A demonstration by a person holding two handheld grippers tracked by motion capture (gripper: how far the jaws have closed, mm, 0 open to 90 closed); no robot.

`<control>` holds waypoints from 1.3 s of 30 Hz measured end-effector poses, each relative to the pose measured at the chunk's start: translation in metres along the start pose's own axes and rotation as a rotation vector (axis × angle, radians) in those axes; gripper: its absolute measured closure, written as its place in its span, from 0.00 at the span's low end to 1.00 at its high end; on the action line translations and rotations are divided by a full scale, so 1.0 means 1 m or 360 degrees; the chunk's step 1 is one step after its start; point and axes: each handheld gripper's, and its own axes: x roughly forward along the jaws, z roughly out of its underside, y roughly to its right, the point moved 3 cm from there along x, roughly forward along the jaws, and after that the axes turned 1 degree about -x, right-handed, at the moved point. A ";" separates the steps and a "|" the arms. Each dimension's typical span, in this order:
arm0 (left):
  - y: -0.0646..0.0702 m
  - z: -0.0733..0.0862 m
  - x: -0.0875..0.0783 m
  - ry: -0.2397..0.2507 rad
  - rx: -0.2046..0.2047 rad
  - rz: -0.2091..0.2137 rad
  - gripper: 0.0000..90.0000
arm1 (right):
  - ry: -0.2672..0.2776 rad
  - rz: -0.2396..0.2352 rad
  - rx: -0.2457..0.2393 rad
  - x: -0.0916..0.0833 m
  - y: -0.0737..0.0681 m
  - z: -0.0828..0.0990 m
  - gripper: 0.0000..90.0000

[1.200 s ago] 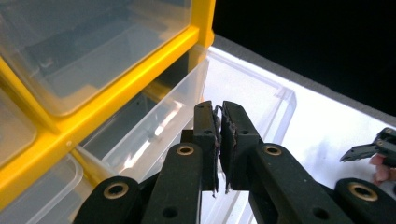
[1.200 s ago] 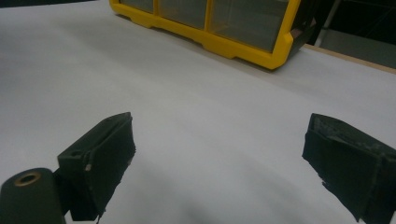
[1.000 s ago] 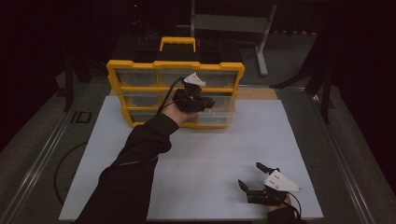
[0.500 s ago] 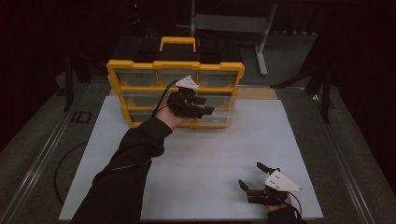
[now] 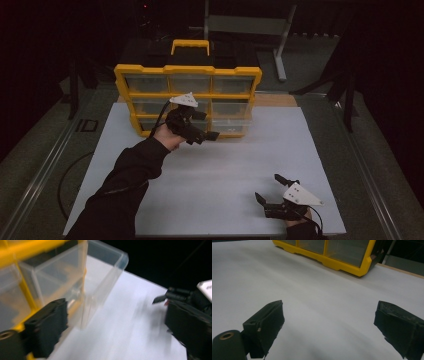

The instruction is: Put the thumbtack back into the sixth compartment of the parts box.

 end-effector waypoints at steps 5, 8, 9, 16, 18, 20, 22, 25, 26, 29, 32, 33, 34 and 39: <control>-0.002 0.022 -0.004 -0.0015 0.0006 -0.0010 0.01 | -0.0001 -0.0002 0.0003 0.000 0.000 0.000 0.10; -0.005 0.035 -0.009 0.0016 -0.0003 -0.0037 0.01 | -0.0002 -0.0002 0.0002 0.000 0.000 0.001 0.10; -0.006 0.040 -0.010 0.0032 0.0002 -0.0055 0.01 | -0.0002 -0.0001 0.0002 0.000 0.000 0.000 0.10; -0.007 0.072 -0.015 -0.0006 -0.0025 -0.0026 0.01 | -0.0006 0.0001 0.0007 0.001 0.000 0.001 0.10; -0.006 0.081 -0.016 -0.0014 -0.0022 -0.0025 0.01 | -0.0006 0.0000 0.0007 0.001 0.000 0.001 0.10; -0.004 0.089 -0.017 -0.0008 -0.0022 -0.0017 0.01 | -0.0012 -0.0003 0.0008 0.001 0.000 0.002 0.10; -0.003 0.096 -0.019 -0.0001 -0.0011 -0.0019 0.01 | -0.0014 -0.0005 0.0004 0.002 0.000 0.002 0.10; 0.001 0.107 -0.022 -0.0001 -0.0003 -0.0027 0.01 | -0.0014 -0.0005 0.0006 0.001 0.000 0.002 0.10; 0.002 0.111 -0.023 0.0001 0.0000 -0.0026 0.01 | -0.0013 -0.0003 0.0007 0.001 0.000 0.002 0.10; 0.006 0.120 -0.028 0.0010 0.0002 -0.0020 0.01 | -0.0013 -0.0001 0.0007 0.001 0.000 0.001 0.10; 0.009 0.129 -0.034 0.0032 -0.0007 -0.0017 0.01 | -0.0012 0.0000 0.0006 0.001 0.000 0.001 0.10; 0.009 0.133 -0.036 0.0031 -0.0016 -0.0013 0.01 | -0.0011 0.0000 0.0007 0.001 0.000 0.001 0.10; 0.010 0.136 -0.038 0.0036 -0.0018 -0.0025 0.01 | -0.0010 0.0001 0.0007 0.001 0.000 0.001 0.10; 0.014 0.156 -0.047 0.0029 -0.0032 -0.0023 0.01 | -0.0013 -0.0001 0.0007 0.001 0.000 0.001 0.10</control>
